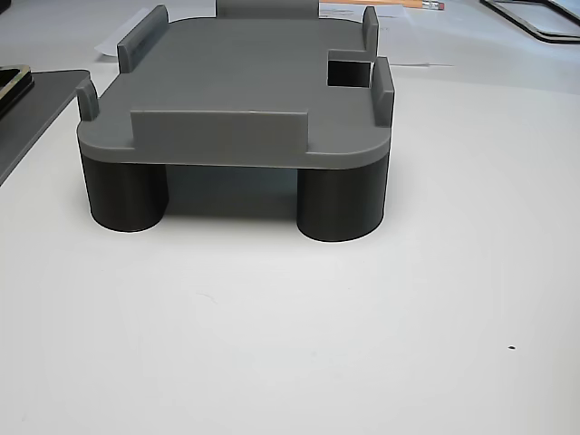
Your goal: Move top rectangular frame to the holder.
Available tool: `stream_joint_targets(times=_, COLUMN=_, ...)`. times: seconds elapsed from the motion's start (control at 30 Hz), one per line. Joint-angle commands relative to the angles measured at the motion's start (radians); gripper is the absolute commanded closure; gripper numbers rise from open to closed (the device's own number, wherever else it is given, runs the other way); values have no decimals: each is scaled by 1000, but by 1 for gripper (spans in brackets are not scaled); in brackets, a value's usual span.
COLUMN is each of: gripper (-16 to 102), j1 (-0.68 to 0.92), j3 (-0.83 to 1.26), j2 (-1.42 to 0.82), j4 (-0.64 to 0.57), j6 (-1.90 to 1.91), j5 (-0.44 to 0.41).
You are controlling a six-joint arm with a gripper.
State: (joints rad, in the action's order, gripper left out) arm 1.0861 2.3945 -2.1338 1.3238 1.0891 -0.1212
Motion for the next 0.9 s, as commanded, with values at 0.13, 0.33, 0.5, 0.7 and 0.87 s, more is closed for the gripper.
stream_joint_targets(times=0.13, gripper=91, j1=-20, j3=-38, j2=-5, j4=17, j6=0, j5=5)
stream_joint_targets(times=0.33, gripper=96, j1=-20, j3=-126, j2=9, j4=87, j6=2, j5=-12)
stream_joint_targets(times=0.5, gripper=96, j1=-34, j3=-267, j2=15, j4=186, j6=54, j5=-46)
stream_joint_targets(times=0.7, gripper=96, j1=-81, j3=-492, j2=49, j4=275, j6=313, j5=-78)
stream_joint_targets(times=0.87, gripper=96, j1=-155, j3=-632, j2=141, j4=331, j6=591, j5=-117)
